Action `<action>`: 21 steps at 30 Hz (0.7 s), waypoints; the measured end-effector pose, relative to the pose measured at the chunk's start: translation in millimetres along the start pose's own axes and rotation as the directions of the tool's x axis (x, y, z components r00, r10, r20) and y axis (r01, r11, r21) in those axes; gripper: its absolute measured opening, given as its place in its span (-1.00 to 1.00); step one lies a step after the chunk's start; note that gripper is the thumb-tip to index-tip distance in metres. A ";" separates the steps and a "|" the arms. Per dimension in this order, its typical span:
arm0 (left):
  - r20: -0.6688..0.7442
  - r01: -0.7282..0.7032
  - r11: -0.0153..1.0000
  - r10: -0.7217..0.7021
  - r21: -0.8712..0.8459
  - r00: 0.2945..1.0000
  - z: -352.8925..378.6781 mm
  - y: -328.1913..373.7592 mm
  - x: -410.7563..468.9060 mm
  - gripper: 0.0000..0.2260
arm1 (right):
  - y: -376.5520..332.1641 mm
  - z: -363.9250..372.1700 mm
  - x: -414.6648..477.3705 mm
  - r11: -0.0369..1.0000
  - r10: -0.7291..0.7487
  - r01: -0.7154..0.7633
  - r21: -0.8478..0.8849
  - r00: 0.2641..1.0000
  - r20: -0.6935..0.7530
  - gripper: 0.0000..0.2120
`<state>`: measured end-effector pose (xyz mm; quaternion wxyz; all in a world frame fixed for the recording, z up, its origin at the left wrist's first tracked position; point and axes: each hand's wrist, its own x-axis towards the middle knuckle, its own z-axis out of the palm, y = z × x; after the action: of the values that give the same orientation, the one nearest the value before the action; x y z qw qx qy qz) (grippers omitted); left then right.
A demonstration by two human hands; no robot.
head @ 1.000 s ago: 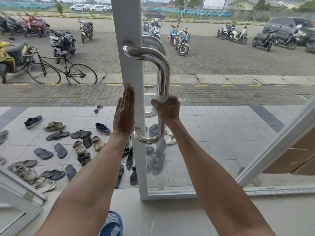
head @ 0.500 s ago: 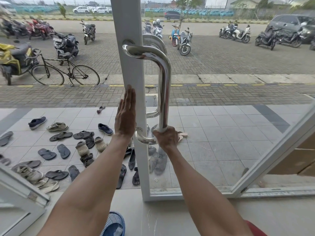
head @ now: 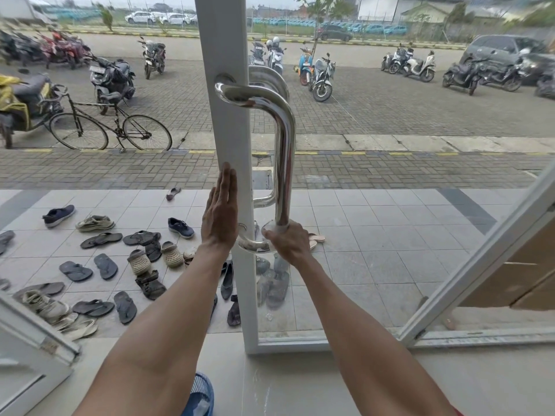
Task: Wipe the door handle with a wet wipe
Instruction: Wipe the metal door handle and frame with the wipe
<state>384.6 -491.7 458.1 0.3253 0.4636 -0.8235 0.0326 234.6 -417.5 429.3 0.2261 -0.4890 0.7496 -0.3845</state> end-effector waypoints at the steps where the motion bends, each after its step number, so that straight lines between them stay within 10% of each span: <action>1: 0.016 0.011 1.000 -0.011 -0.011 1.000 1.1 2.3 -2.8 -0.12 | -0.4 -2.0 -2.4 1.000 -0.020 0.020 -0.001 1.000 -0.001 -0.73; 21: 0.088 0.033 0.999 -0.031 -0.025 0.996 15.6 7.5 -84.6 -0.51 | -3.3 -11.3 -25.8 0.987 0.036 -0.014 0.161 0.990 -0.133 -0.70</action>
<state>401.2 -430.1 399.8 0.2957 0.4733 -0.8298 -0.0038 239.1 -390.8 437.8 0.2180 -0.4326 0.7361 -0.4728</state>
